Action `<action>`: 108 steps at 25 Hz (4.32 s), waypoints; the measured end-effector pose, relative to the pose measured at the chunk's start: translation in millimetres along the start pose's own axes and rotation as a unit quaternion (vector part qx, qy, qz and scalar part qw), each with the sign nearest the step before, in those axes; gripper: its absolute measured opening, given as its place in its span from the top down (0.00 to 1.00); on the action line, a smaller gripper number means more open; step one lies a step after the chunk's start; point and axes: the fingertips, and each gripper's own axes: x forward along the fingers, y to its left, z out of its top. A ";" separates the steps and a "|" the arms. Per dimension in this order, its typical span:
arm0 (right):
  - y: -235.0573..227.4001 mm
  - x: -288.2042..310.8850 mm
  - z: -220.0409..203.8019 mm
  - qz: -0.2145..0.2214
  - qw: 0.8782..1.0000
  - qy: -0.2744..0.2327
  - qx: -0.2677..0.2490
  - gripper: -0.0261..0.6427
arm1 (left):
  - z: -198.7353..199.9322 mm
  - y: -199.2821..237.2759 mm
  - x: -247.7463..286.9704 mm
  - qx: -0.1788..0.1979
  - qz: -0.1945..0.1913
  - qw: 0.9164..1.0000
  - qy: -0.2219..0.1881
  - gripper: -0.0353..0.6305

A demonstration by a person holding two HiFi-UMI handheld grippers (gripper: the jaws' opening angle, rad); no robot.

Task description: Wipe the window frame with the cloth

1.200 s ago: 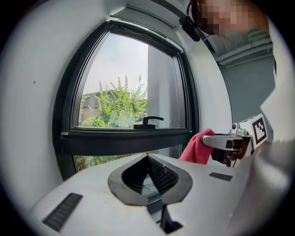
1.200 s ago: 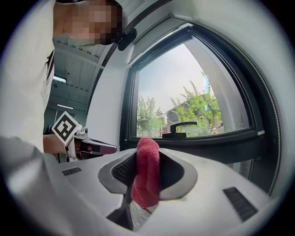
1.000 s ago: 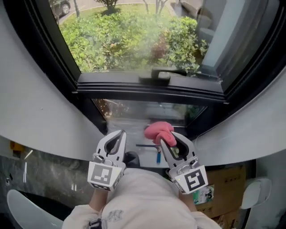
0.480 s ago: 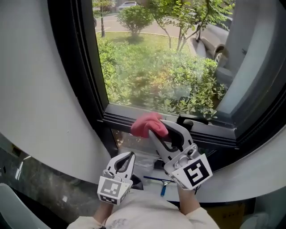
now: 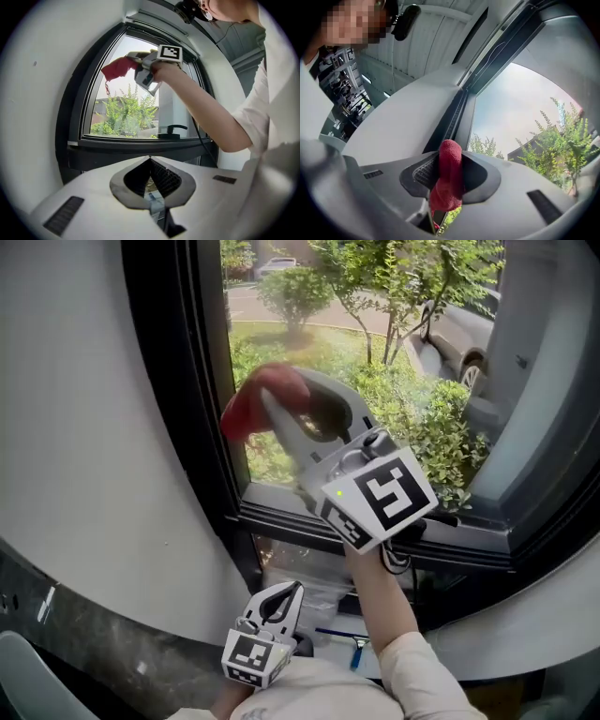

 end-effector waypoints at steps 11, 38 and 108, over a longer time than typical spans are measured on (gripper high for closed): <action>-16.9 95.2 20.8 0.015 1.000 -0.013 0.013 0.78 | -10.6 10.3 12.5 -0.031 -0.028 0.999 0.016 0.93; -1.5 96.3 -5.8 -0.036 0.999 -0.014 -0.006 0.79 | -28.9 -6.3 15.6 -0.085 -0.099 0.991 0.018 0.93; 20.8 58.9 -97.8 -0.040 0.997 0.059 0.029 0.80 | -37.0 -3.1 -9.8 -0.046 -0.050 0.997 0.037 0.93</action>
